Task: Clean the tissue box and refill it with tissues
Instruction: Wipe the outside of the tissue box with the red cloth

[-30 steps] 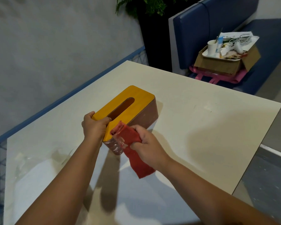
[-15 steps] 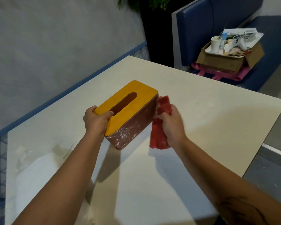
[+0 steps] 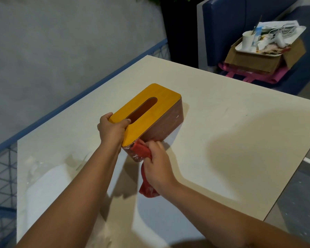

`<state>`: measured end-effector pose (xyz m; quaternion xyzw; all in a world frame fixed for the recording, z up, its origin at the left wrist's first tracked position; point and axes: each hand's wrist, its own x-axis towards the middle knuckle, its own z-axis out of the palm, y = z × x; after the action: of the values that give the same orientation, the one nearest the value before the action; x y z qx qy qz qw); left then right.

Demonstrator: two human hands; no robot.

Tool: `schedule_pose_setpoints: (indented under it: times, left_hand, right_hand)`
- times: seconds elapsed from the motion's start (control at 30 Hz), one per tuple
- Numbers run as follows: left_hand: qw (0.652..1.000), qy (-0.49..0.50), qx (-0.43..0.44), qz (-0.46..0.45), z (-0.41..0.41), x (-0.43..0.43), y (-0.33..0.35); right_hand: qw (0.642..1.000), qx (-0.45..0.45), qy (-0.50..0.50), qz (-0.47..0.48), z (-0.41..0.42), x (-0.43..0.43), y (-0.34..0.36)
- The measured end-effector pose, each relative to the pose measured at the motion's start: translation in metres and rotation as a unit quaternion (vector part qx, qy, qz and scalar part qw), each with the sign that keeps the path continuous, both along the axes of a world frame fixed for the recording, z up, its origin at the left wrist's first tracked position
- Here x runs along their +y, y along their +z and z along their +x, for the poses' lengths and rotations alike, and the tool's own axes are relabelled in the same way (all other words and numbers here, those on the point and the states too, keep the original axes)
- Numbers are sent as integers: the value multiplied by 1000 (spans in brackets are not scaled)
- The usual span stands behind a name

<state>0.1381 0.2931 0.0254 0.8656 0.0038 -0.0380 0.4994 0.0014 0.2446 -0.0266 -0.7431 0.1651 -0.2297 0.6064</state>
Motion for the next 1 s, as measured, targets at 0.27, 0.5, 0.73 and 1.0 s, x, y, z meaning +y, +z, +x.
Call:
schedule_pose_setpoints:
  times: [0.27, 0.5, 0.73, 1.0]
  left_hand:
    - [1000, -6, -2, 12, -2, 0, 2]
    - [1000, -3, 3, 10, -3, 0, 2]
    - [1000, -1, 12, 8, -2, 0, 1]
    - [1000, -3, 12, 3, -1, 0, 0]
  right_hand:
    - [973, 106, 179, 98, -9, 2, 15]
    - [827, 69, 127, 543, -37, -48, 10]
    - [815, -8, 88, 573, -48, -93, 18]
    - [861, -78, -102, 492, -27, -85, 12]
